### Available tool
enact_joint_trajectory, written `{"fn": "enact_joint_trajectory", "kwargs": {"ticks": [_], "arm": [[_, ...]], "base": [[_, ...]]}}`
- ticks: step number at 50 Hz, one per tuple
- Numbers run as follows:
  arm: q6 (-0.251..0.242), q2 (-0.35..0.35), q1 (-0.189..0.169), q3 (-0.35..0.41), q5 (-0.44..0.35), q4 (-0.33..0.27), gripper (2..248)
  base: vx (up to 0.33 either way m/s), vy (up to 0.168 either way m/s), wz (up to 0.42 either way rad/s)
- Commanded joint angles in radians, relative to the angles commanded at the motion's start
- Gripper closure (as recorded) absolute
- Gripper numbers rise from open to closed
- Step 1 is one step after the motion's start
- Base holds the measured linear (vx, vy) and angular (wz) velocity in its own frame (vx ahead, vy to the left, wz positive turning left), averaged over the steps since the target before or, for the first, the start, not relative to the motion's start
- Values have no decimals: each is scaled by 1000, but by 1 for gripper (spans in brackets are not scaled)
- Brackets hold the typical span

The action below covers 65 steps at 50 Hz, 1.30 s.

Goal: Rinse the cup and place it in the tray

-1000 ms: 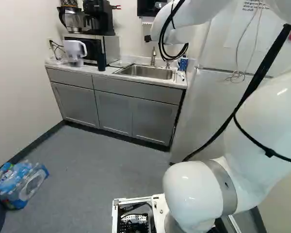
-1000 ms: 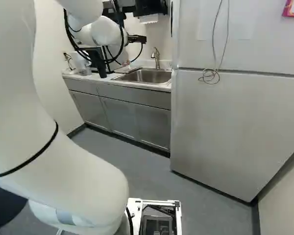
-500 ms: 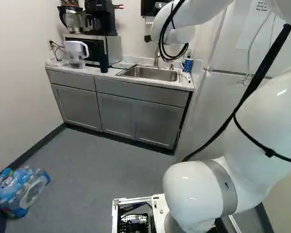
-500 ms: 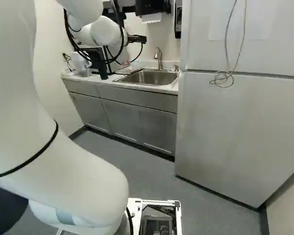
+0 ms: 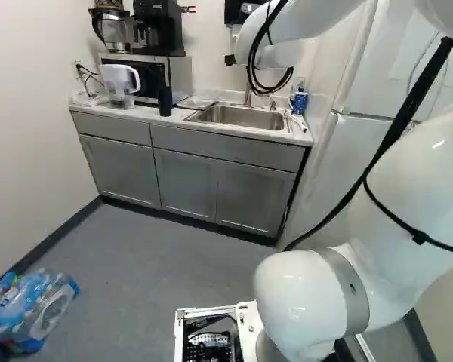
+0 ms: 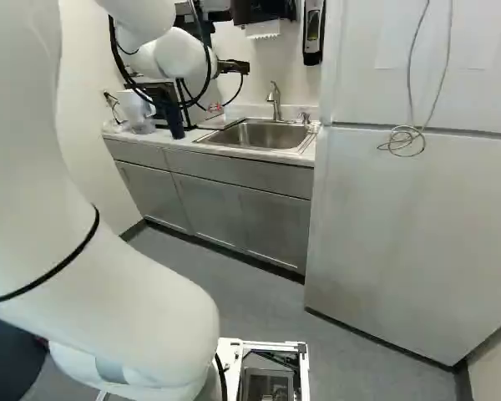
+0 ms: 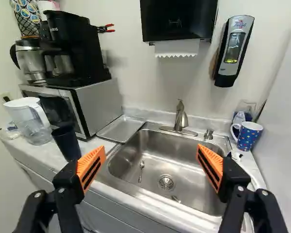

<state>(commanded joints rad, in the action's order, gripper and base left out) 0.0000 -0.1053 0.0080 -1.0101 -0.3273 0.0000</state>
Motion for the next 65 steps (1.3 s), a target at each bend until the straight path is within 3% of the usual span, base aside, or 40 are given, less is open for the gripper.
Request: {"fn": "enact_joint_trajectory", "kwargs": {"ticks": [65], "arm": [[0, 0, 0, 0, 0, 0, 3]], "base": [[146, 28, -11]]}}
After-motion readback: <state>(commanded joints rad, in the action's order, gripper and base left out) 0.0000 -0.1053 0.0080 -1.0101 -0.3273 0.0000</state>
